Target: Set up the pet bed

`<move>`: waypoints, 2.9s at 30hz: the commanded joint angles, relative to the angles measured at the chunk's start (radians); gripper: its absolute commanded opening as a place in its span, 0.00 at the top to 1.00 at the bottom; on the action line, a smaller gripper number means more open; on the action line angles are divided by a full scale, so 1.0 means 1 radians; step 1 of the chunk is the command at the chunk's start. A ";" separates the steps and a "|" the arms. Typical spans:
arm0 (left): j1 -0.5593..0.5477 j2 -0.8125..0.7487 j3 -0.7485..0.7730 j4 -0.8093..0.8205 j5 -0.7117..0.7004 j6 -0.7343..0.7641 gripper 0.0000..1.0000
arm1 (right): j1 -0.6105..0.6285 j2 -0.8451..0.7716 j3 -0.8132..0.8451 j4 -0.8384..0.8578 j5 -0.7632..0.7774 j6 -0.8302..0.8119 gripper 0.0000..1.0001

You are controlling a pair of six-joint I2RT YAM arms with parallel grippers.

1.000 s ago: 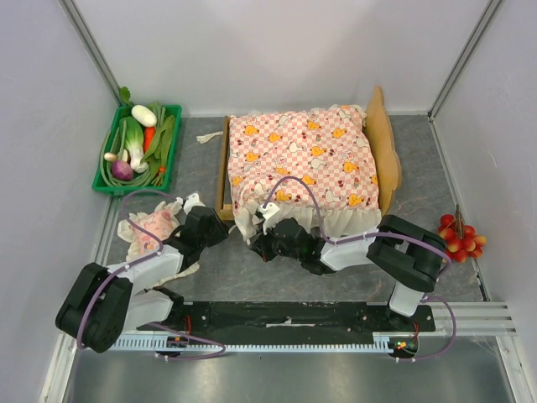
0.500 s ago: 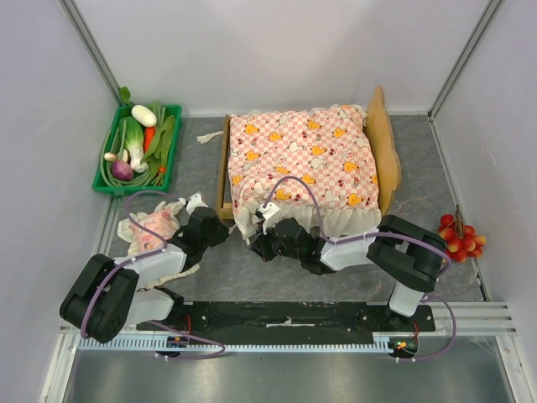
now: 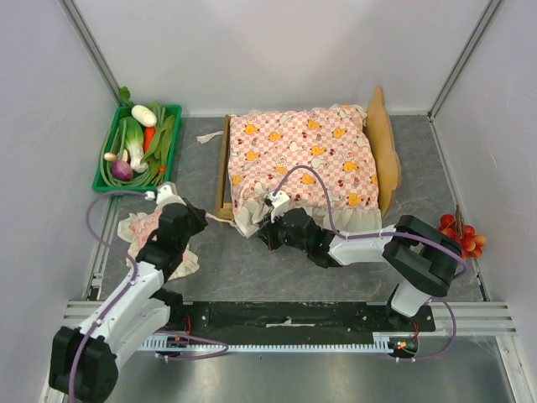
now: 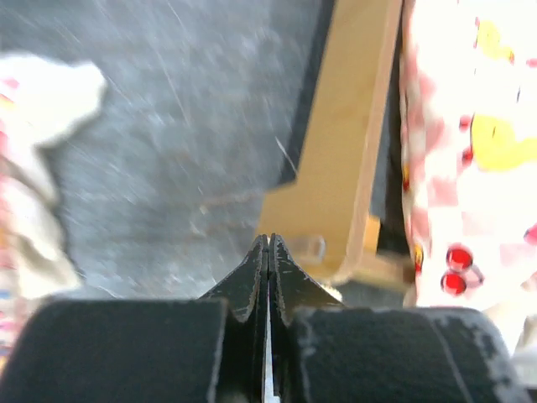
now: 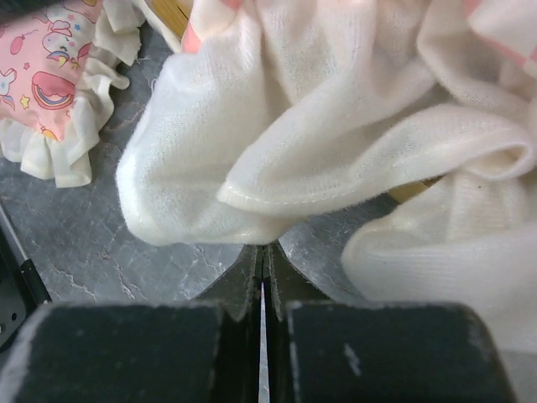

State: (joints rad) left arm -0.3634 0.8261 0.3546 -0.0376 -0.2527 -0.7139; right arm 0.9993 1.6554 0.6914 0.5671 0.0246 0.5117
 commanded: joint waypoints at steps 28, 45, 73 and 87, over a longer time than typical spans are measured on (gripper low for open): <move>0.494 0.002 0.239 -0.050 0.214 0.185 0.98 | 0.010 -0.049 -0.038 -0.026 0.090 0.047 1.00; 0.636 0.004 0.287 -0.074 0.240 0.214 0.98 | 0.007 -0.158 -0.088 -0.168 0.400 0.160 1.00; -0.181 -0.064 0.063 -0.266 0.152 0.031 0.49 | 0.027 -0.086 0.014 -0.151 0.144 0.056 1.00; -0.342 0.241 0.092 -0.223 0.004 0.102 0.46 | 0.027 -0.092 0.017 -0.139 0.124 0.065 0.99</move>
State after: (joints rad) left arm -0.6930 1.0199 0.4099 -0.3103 -0.1940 -0.6456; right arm 1.0256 1.5810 0.6781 0.3950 0.1589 0.5823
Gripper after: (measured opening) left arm 0.535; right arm 0.007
